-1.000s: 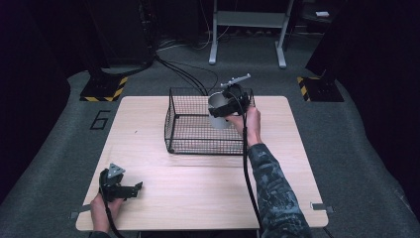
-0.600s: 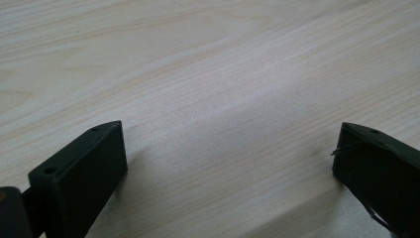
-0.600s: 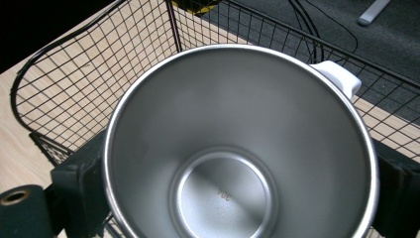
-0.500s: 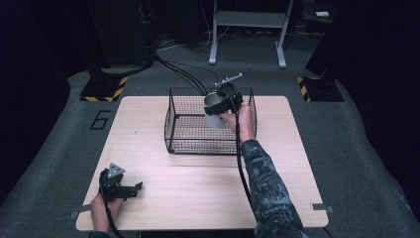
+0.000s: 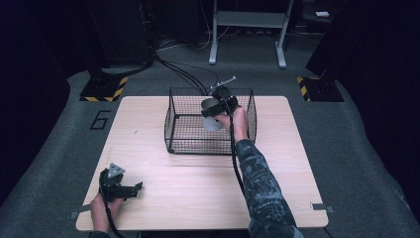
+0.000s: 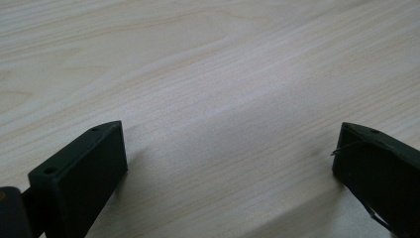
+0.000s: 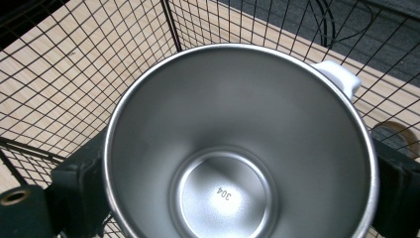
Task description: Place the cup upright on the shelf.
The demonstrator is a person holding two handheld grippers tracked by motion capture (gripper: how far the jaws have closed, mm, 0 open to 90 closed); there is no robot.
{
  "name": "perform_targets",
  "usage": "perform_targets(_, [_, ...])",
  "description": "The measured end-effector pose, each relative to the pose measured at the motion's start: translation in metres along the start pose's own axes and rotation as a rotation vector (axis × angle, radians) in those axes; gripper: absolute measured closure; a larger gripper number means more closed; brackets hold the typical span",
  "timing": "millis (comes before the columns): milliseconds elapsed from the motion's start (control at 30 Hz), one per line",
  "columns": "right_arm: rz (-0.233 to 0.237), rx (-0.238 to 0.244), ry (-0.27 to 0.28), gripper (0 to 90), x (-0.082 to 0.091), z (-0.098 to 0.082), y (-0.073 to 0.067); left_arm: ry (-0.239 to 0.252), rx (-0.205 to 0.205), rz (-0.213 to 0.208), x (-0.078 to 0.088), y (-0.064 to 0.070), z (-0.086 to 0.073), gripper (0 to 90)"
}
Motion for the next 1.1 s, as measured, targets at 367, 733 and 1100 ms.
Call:
perform_targets(367, [0.006, -0.034, -0.041, 6.4, -0.02, -0.007, 0.005, -0.011, -0.016, -0.001, 0.001, -0.001, -0.001, 0.3])
perform_targets(733, [0.004, -0.059, -0.079, 6.4, -0.036, -0.016, 0.008, -0.011, -0.014, -0.001, 0.001, -0.001, -0.001, 0.3])
perform_targets(1100, [-0.011, -0.061, -0.104, 6.3, -0.046, -0.019, 0.01, -0.011, -0.013, -0.001, 0.001, -0.001, -0.001, 0.3])
Point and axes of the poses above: each handheld gripper's, and its own axes: x roughly backward along the jaws, z roughly out of its top, y roughly to its right, the point moved 8 cm from there along -x, roughly forward along the jaws, and after that the axes turned 6 degrees about -y, right-handed, at the moved point
